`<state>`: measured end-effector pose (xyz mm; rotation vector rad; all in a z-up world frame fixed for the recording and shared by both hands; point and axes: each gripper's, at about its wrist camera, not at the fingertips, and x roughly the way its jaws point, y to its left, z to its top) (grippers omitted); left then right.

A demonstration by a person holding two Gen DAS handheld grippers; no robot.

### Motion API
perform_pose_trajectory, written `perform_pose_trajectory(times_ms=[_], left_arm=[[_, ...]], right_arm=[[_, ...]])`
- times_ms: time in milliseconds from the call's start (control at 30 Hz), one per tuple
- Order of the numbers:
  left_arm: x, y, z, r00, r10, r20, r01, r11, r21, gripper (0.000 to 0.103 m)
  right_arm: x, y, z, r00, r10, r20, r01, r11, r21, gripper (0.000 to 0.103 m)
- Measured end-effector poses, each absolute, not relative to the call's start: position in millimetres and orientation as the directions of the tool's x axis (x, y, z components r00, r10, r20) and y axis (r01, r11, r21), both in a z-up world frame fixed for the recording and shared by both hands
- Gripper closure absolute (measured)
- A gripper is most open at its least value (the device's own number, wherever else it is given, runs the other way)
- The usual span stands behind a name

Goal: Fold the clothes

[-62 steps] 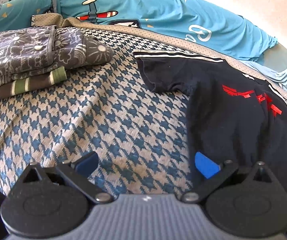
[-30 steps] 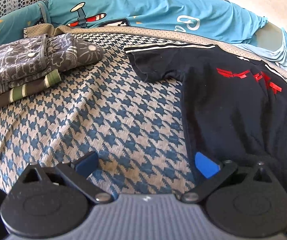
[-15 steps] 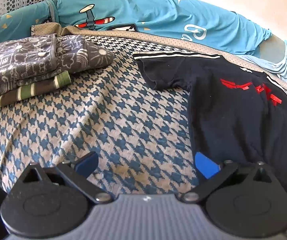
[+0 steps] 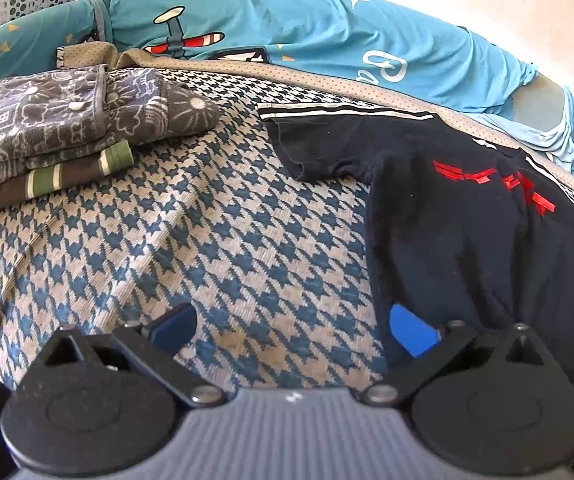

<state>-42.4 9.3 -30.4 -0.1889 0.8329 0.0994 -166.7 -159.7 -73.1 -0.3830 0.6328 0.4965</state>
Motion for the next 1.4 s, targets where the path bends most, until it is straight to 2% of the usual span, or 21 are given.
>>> perform_pose_trajectory(times_ms=[100, 200, 267, 333, 533, 800, 1000, 1133, 1400], left_arm=[[-43, 10, -31, 0.668, 0.008, -0.744, -0.160, 0.978, -0.133, 0.000], [-44, 14, -29, 0.674, 0.017, -0.739, -0.174, 0.975, -0.136, 0.000], [-46, 17, -26, 0.679, 0.022, -0.733, -0.185, 0.973, -0.142, 0.000], [-48, 20, -23, 0.687, 0.026, -0.726, -0.190, 0.971, -0.144, 0.000], [-57, 33, -7, 0.730, 0.077, -0.679, -0.215, 0.969, -0.122, 0.000], [-65, 56, 14, 0.771, 0.155, -0.617, -0.268, 0.959, -0.093, 0.000], [-70, 68, 22, 0.784, 0.185, -0.592, -0.296, 0.950, -0.095, 0.000], [-69, 68, 20, 0.777, 0.190, -0.600, -0.302, 0.949, -0.092, 0.000], [-65, 53, 11, 0.764, 0.149, -0.628, -0.255, 0.964, -0.080, 0.000]], right_arm=[[-168, -159, -75, 0.704, 0.318, -0.635, -0.543, 0.818, -0.193, 0.062], [-167, -160, -75, 0.711, 0.317, -0.628, -0.536, 0.822, -0.192, 0.076], [-166, -162, -73, 0.712, 0.318, -0.626, -0.527, 0.831, -0.178, 0.089], [-164, -166, -70, 0.709, 0.322, -0.627, -0.510, 0.848, -0.142, 0.096], [-160, -179, -45, 0.649, 0.489, -0.583, -0.521, 0.844, 0.128, 0.097], [-152, -157, -29, 0.572, 0.617, -0.541, -0.564, 0.774, 0.286, 0.096], [-145, -134, -28, 0.540, 0.644, -0.541, -0.594, 0.747, 0.297, 0.096], [-134, -119, -42, 0.496, 0.642, -0.585, -0.618, 0.734, 0.281, 0.096], [-147, -128, -47, 0.441, 0.651, -0.618, -0.658, 0.703, 0.271, 0.086]])
